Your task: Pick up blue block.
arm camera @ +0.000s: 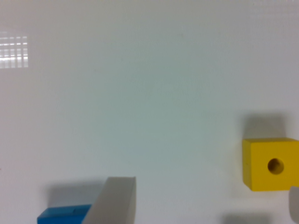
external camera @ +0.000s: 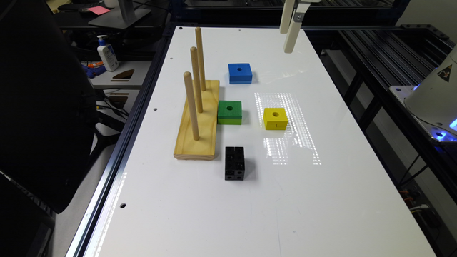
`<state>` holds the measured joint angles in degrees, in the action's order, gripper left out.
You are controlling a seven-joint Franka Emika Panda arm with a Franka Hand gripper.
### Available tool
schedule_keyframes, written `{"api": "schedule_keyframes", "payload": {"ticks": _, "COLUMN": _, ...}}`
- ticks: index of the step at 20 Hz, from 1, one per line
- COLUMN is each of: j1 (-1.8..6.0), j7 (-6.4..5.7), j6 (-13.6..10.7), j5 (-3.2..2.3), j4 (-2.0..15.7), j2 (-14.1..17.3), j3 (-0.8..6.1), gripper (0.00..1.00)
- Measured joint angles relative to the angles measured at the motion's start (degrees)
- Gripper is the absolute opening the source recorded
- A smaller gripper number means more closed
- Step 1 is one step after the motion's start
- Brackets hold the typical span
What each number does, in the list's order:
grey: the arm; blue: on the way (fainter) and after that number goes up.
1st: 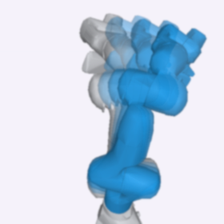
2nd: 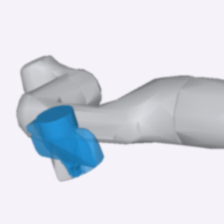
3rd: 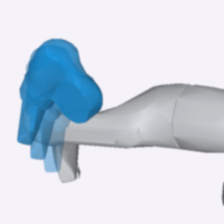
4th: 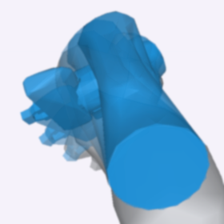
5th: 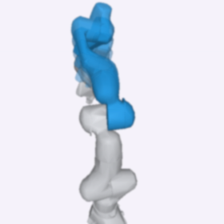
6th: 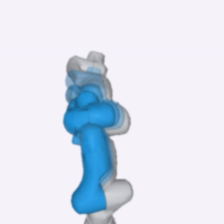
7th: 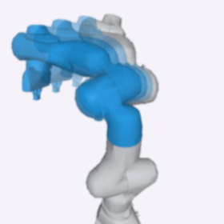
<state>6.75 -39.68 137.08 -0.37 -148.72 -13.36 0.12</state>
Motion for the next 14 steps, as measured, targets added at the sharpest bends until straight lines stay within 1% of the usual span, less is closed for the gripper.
{"api": "schedule_keyframes", "payload": {"ticks": 5, "j1": 0.08, "j7": 0.11, "j6": 0.0, "j5": 0.0, "j4": 0.51, "j2": 0.55, "j3": 0.0, "gripper": 1.0}}
{"api": "schedule_keyframes", "payload": {"ticks": 10, "j1": 0.21, "j7": 0.22, "j6": 0.0, "j5": -0.01, "j4": 0.6, "j2": 0.56, "j3": 0.0, "gripper": 1.0}}
{"api": "schedule_keyframes", "payload": {"ticks": 12, "j1": 0.51, "j7": 0.45, "j6": 0.0, "j5": -0.02, "j4": 0.7, "j2": 0.57, "j3": 0.0, "gripper": 1.0}}
{"api": "schedule_keyframes", "payload": {"ticks": 14, "j1": 1.01, "j7": 0.93, "j6": 0.0, "j5": -0.04, "j4": 0.88, "j2": 0.63, "j3": 0.0, "gripper": 1.0}}
